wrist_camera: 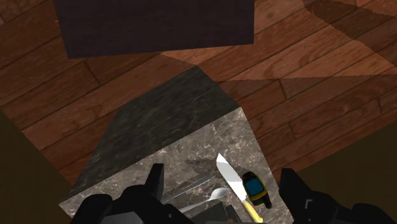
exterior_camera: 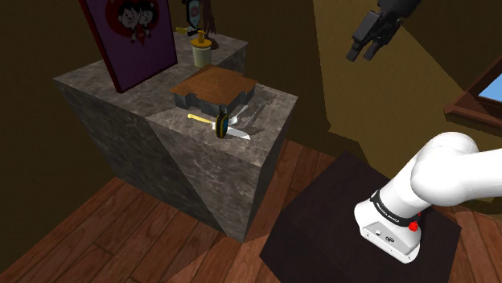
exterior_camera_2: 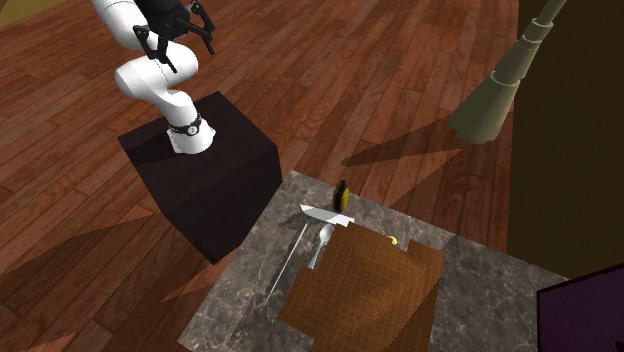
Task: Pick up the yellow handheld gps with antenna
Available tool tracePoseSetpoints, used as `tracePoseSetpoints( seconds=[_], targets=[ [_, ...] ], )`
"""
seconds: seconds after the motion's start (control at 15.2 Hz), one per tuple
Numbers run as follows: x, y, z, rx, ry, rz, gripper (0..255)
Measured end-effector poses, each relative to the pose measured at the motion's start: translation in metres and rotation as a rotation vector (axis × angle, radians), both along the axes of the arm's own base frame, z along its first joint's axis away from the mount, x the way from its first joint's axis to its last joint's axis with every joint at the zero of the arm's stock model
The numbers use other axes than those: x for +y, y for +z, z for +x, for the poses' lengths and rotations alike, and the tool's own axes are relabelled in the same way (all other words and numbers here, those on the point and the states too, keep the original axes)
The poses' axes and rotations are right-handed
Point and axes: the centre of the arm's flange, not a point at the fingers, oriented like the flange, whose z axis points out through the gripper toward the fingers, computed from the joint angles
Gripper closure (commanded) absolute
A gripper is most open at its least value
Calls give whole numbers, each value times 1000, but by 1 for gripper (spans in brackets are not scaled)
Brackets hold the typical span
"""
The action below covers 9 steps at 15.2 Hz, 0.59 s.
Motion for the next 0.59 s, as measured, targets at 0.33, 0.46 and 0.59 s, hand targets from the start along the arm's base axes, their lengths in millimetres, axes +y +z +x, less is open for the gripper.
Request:
tracePoseSetpoints(
  seconds=[0.33,0.46,0.59],
  targets=[
    [15,-21,34,33,-39,16,0],
    [26,-34,57,54,-64,27,0],
    [34,-49,78,76,-91,38,0]
  ],
)
